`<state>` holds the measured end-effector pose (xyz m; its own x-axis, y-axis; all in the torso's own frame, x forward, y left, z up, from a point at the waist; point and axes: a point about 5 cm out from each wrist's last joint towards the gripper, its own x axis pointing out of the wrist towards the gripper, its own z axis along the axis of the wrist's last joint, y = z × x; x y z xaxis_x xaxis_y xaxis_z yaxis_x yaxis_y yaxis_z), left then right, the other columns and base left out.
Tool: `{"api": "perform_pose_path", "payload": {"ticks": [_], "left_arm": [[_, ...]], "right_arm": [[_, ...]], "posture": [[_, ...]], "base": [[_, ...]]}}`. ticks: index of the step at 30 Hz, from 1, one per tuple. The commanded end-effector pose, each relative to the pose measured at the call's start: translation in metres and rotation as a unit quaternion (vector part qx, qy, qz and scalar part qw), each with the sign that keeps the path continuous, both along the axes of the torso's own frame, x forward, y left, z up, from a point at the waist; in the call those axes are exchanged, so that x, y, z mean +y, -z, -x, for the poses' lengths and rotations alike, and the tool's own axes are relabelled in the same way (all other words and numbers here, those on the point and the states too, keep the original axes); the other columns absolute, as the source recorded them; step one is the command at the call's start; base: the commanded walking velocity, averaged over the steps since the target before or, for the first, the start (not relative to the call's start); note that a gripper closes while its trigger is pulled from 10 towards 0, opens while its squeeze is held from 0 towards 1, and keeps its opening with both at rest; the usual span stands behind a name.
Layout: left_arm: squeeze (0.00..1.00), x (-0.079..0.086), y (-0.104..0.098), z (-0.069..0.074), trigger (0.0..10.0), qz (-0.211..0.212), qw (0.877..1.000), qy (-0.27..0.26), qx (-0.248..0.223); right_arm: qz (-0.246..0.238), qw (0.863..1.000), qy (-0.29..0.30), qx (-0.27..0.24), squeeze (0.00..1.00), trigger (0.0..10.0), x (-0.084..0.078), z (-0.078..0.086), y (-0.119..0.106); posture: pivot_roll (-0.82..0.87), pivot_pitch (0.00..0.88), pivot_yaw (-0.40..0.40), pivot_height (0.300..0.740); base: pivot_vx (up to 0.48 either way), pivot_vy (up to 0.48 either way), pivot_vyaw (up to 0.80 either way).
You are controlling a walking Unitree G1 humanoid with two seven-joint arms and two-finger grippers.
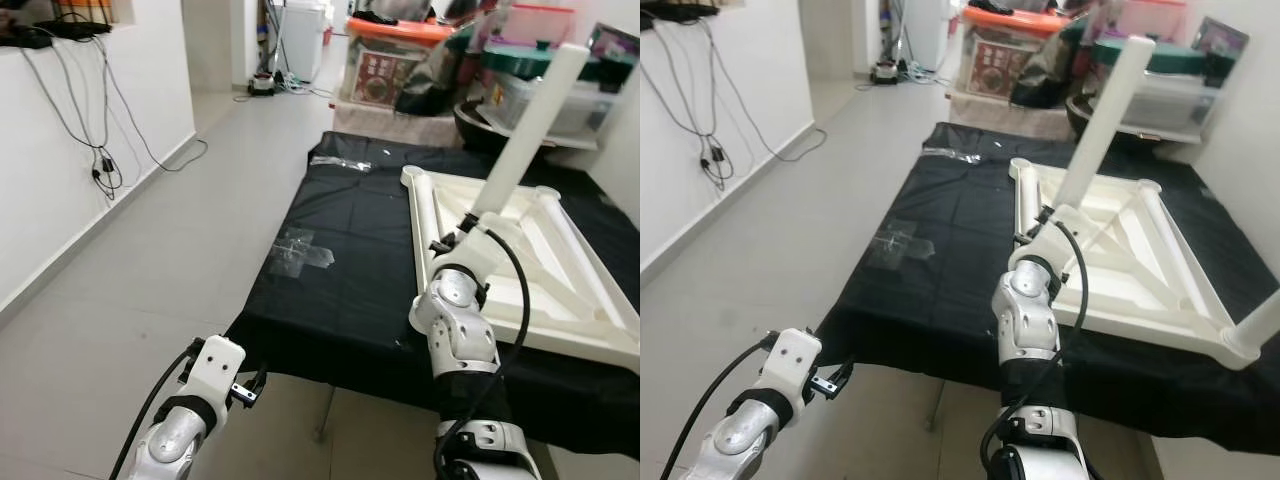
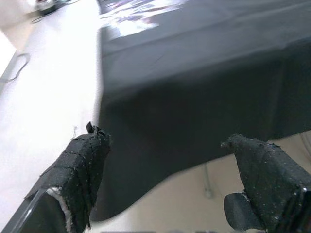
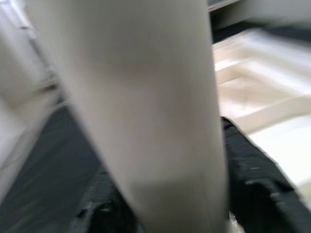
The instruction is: Building children table
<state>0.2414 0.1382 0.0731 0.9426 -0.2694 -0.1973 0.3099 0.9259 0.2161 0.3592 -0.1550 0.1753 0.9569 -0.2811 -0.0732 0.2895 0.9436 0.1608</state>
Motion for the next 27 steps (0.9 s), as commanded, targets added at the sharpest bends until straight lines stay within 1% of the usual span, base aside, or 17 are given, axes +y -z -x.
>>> {"api": "perform_pose_path", "payload": {"ticks": [1, 3, 4, 6, 7, 8, 11, 17, 18, 19, 21, 22, 23, 24, 25, 26, 27], "left_arm": [[0.00, -0.008, 0.003, 0.000, 10.0, 0.001, 1.000, 0.013, 0.004], [0.00, -0.007, 0.003, 0.000, 10.0, 0.000, 1.000, 0.011, 0.004], [0.00, -0.004, 0.003, 0.000, 10.0, -0.002, 1.000, 0.008, 0.003], [0.00, -0.004, 0.003, 0.000, 10.0, -0.002, 1.000, 0.008, 0.003], [0.00, 0.000, 0.003, 0.001, 10.0, -0.004, 1.000, 0.003, 0.003], [0.00, 0.002, 0.003, 0.001, 10.0, -0.006, 1.000, -0.001, 0.002], [0.00, 0.001, 0.003, 0.001, 10.0, -0.006, 1.000, -0.002, 0.002], [0.00, -0.003, 0.002, 0.001, 10.0, -0.004, 1.000, -0.003, -0.003], [0.00, -0.003, 0.001, 0.002, 10.0, -0.003, 1.000, -0.006, -0.004], [0.00, -0.002, 0.001, 0.004, 10.0, -0.001, 1.000, -0.010, -0.004], [0.00, -0.002, 0.001, 0.004, 10.0, -0.001, 1.000, -0.010, -0.004], [0.00, 0.000, 0.002, 0.006, 10.0, -0.001, 1.000, -0.012, -0.002], [0.00, 0.000, 0.003, 0.008, 10.0, -0.003, 1.000, -0.011, 0.001], [0.00, 0.000, 0.003, 0.008, 10.0, -0.003, 1.000, -0.011, 0.001], [0.00, 0.001, 0.004, 0.009, 10.0, -0.003, 1.000, -0.009, 0.003], [0.00, 0.001, 0.004, 0.009, 10.0, -0.003, 1.000, -0.009, 0.003], [0.00, 0.000, 0.005, 0.009, 10.0, -0.004, 1.000, -0.007, 0.004]], "right_arm": [[-0.027, 0.994, -0.108, -0.019, 1.00, 10.0, 0.025, -0.006, -0.001], [-0.035, 0.987, -0.155, -0.038, 1.00, 10.0, 0.031, -0.012, -0.010], [-0.038, 0.979, -0.188, -0.063, 0.63, 10.0, 0.034, -0.017, -0.020], [-0.038, 0.979, -0.188, -0.063, 0.63, 10.0, 0.034, -0.017, -0.020], [-0.035, 0.958, -0.268, -0.096, 0.00, 10.0, 0.044, -0.019, -0.033], [-0.017, 0.930, -0.347, -0.119, 0.00, 10.0, 0.055, -0.017, -0.041], [0.008, 0.884, -0.450, -0.123, 0.00, 10.0, 0.070, -0.010, -0.038], [-0.019, 0.840, -0.537, -0.075, 0.00, 9.7, 0.087, 0.006, -0.011], [-0.029, 0.835, -0.544, -0.075, 0.00, 4.5, 0.090, 0.010, -0.006], [-0.033, 0.845, -0.529, -0.074, 0.00, 0.0, 0.090, 0.010, -0.001], [-0.033, 0.845, -0.529, -0.074, 0.00, 0.0, 0.090, 0.010, -0.001], [-0.031, 0.865, -0.496, -0.068, 0.00, 0.0, 0.088, 0.008, 0.003], [-0.037, 0.922, -0.383, -0.036, 0.00, 0.0, 0.074, -0.005, 0.011], [-0.037, 0.922, -0.383, -0.036, 0.00, 0.0, 0.074, -0.005, 0.011], [-0.045, 0.974, -0.220, 0.013, 0.00, 0.0, 0.048, -0.015, 0.025], [-0.045, 0.974, -0.220, 0.013, 0.00, 0.0, 0.048, -0.015, 0.025], [-0.040, 0.996, -0.047, 0.067, 0.00, 0.0, 0.015, -0.012, 0.043]], "posture": [[0.09, 0.000, -0.058, 0.740], [0.10, 0.000, -0.062, 0.740], [0.10, 0.000, -0.069, 0.740], [0.10, 0.000, -0.069, 0.740], [0.11, 0.000, -0.074, 0.740], [0.11, 0.000, -0.079, 0.740], [0.12, 0.000, -0.083, 0.740], [0.15, 0.000, -0.105, 0.740], [0.15, 0.000, -0.105, 0.740], [0.15, 0.000, -0.103, 0.740], [0.15, 0.000, -0.103, 0.740], [0.14, 0.000, -0.102, 0.740], [0.14, 0.000, -0.094, 0.740], [0.14, 0.000, -0.094, 0.740], [0.12, 0.000, -0.089, 0.740], [0.12, 0.000, -0.089, 0.740], [0.12, 0.000, -0.088, 0.740]], "base": [[0.000, 0.000, 0.00], [0.000, 0.000, 0.00], [0.000, 0.000, 0.00], [0.000, 0.000, 0.00], [0.000, 0.000, 0.00], [0.000, 0.000, 0.00], [0.000, 0.000, 0.00], [0.000, 0.000, 0.00], [0.000, 0.000, 0.00], [0.000, 0.000, 0.00], [0.000, 0.000, 0.00], [0.000, 0.000, 0.00], [0.000, 0.000, 0.00], [0.000, 0.000, 0.00], [0.000, 0.000, 0.00], [0.000, 0.000, 0.00], [0.000, 0.000, 0.00]]}}
